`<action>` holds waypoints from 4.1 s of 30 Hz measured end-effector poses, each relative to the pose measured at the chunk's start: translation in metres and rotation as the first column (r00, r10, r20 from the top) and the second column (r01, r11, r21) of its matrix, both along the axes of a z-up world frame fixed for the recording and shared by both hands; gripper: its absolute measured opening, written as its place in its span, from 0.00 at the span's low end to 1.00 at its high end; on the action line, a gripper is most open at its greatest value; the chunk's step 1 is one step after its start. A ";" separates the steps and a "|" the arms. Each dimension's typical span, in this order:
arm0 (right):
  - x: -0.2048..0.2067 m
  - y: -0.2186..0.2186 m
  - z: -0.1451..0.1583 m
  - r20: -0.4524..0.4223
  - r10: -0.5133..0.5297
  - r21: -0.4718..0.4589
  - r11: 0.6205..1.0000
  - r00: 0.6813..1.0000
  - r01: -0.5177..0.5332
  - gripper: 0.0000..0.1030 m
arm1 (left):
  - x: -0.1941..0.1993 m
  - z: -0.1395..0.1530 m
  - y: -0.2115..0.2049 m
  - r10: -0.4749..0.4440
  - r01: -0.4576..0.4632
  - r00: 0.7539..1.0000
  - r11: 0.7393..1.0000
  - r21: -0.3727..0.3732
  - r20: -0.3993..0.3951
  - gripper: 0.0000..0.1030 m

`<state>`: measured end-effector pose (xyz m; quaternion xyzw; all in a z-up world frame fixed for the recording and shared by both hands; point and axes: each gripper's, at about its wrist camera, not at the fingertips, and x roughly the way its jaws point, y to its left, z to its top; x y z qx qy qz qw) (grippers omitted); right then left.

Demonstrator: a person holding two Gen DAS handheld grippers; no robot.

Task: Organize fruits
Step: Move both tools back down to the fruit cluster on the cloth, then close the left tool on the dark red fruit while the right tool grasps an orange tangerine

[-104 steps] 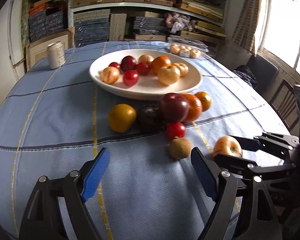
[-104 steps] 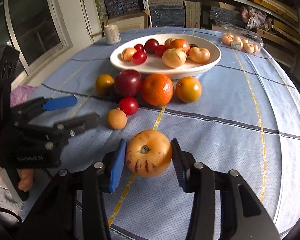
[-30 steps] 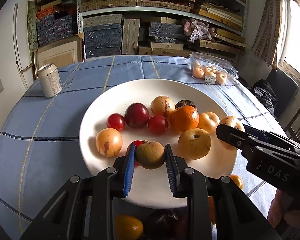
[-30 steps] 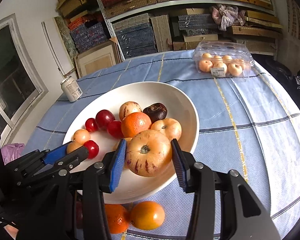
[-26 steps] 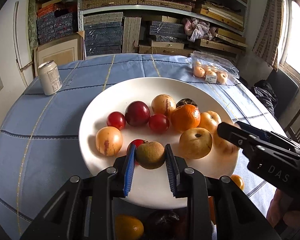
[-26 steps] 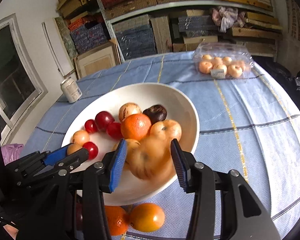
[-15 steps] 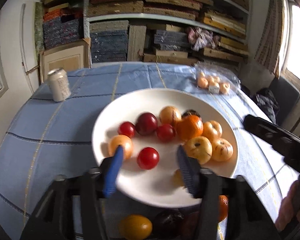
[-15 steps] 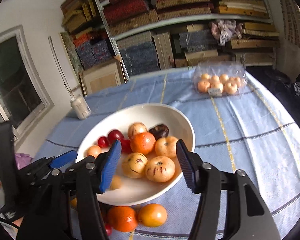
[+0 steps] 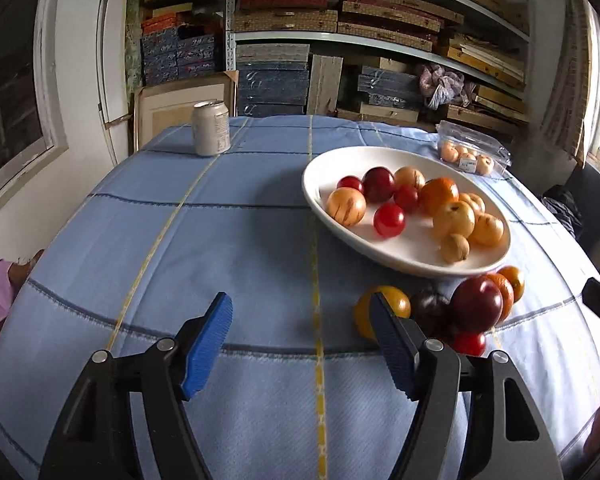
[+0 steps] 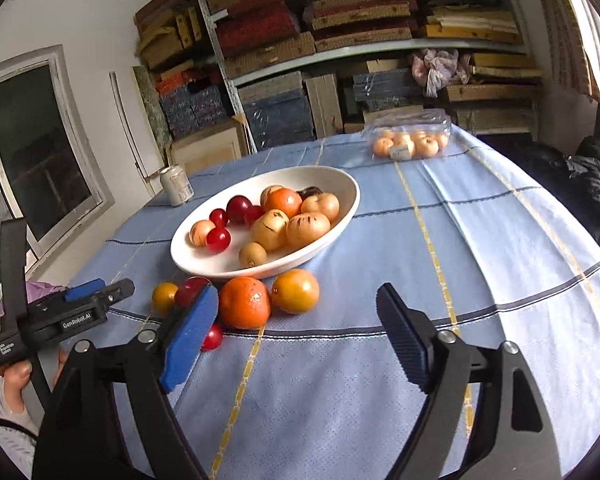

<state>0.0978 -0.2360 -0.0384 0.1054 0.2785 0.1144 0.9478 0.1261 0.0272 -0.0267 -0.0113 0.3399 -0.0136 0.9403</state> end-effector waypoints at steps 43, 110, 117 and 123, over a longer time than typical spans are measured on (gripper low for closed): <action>0.004 0.000 -0.008 -0.066 0.019 0.008 1.000 0.998 -0.018 0.90 | -0.010 -0.010 -0.040 -0.073 0.073 0.997 0.993 0.095 -0.001 0.92; 0.088 0.022 -0.053 -0.330 0.131 -0.019 0.989 0.935 -0.146 0.10 | -0.082 -0.026 0.009 -0.201 0.206 0.967 0.979 0.013 -0.158 0.83; 0.084 0.025 -0.040 -0.244 0.128 -0.049 0.988 0.961 -0.144 0.57 | -0.079 -0.027 0.016 -0.184 0.177 0.967 0.983 -0.053 -0.176 0.78; 0.092 0.018 -0.044 -0.270 0.110 -0.035 0.992 0.957 -0.124 0.44 | -0.079 -0.029 0.014 -0.198 0.191 0.962 0.980 -0.054 -0.188 0.78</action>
